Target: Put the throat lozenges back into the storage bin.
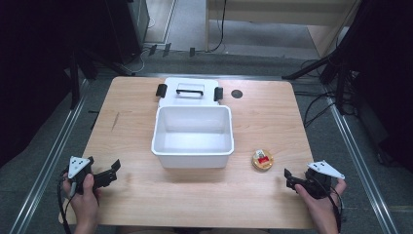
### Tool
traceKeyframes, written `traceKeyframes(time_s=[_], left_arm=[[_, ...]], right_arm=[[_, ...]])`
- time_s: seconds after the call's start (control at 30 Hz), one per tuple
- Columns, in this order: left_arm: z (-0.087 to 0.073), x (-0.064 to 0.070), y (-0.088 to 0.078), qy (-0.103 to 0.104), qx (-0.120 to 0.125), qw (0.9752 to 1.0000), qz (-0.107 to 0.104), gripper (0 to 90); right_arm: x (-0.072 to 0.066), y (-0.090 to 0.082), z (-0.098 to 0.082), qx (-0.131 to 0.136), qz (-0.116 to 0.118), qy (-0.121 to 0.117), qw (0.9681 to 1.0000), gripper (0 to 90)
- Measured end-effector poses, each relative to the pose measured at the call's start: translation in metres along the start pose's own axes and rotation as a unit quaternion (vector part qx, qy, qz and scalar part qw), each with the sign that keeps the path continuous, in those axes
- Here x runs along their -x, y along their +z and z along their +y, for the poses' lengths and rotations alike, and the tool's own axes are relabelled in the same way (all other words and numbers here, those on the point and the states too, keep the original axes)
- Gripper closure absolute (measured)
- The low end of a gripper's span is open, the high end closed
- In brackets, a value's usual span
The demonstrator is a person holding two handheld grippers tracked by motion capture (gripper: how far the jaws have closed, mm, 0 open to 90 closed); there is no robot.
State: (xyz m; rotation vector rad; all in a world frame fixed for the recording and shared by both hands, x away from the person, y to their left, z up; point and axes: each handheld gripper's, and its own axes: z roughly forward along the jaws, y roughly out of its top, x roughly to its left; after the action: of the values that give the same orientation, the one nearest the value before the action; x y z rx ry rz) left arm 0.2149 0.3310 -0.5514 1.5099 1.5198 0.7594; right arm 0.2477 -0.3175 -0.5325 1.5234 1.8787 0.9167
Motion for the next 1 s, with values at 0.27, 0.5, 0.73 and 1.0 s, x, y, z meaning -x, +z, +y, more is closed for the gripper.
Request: traceKeyframes(time_s=[0.27,0.5,0.73,1.0], left_arm=[[0.0,0.0,0.0,0.0,0.0,1.0,0.0,0.0],[0.0,0.0,0.0,0.0,0.0,1.0,-0.001,0.0],[0.0,-0.001,0.0,0.0,0.0,1.0,-0.002,0.0],[0.0,0.0,0.0,0.002,0.0,1.0,-0.002,0.0]], right_arm=[[-0.008,0.002,0.018,-0.056,0.022,-0.026,0.9978,7.9],[-0.016,0.001,0.039,-0.079,0.02,-0.052,0.9953,8.0],[-0.021,0.006,0.055,-0.126,0.022,-0.079,0.9886,7.9],[-0.03,0.016,0.069,-0.177,0.032,-0.11,0.9775,7.9]])
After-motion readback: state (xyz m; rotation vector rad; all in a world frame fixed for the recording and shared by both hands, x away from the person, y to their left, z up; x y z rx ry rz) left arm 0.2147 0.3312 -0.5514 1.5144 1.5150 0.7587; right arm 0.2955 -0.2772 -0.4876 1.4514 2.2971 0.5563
